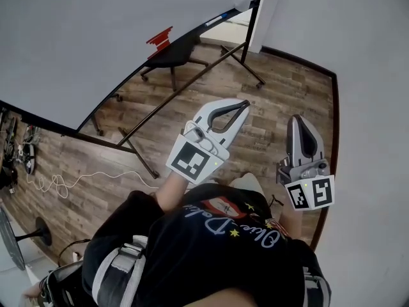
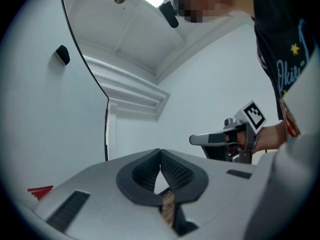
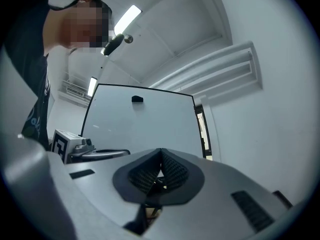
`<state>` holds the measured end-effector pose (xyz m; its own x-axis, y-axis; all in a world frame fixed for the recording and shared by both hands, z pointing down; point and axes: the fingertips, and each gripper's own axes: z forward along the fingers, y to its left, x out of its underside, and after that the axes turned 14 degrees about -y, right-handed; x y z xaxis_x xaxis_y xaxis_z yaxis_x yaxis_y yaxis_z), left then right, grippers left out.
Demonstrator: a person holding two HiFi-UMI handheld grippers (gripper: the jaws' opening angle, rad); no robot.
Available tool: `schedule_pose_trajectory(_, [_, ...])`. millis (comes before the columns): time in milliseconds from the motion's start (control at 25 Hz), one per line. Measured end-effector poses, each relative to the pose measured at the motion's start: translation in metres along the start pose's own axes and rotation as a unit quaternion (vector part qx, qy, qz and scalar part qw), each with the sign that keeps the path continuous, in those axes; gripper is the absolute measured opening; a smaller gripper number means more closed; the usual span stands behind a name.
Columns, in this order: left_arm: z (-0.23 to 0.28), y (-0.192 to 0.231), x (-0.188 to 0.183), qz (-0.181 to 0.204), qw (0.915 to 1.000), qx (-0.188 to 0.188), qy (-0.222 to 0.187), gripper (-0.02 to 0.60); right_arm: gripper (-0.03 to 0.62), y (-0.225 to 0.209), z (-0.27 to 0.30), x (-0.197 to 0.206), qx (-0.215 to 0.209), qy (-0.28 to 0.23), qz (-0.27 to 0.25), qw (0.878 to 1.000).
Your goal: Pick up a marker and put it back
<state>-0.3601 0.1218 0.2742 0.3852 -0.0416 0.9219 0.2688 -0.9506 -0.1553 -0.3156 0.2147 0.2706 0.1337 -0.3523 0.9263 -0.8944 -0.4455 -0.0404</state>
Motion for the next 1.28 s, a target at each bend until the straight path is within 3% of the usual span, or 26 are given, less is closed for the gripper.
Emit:
schedule_pose_trajectory(280, [0.025, 0.006, 0.017, -0.001, 0.9999, -0.006, 0.008, 0.003, 0.001, -0.03, 0.012, 0.014, -0.007, 0.006, 0.014, 1.0])
schedule_pose_trajectory(560, [0.075, 0.027, 0.044, 0.022, 0.9992, -0.029, 0.019, 0.003, 0.002, -0.098, 0.041, 0.027, -0.024, 0.007, 0.01, 1.0])
schedule_pose_trajectory(840, [0.122, 0.032, 0.053, 0.043, 0.9965, -0.063, 0.035, 0.003, 0.002, -0.15, 0.061, 0.025, -0.053, 0.002, 0.031, 0.998])
schedule_pose_trajectory(1280, [0.191, 0.077, 0.089, 0.071, 0.9869, -0.134, 0.054, 0.003, 0.002, -0.223, 0.122, 0.048, -0.118, -0.002, 0.061, 0.991])
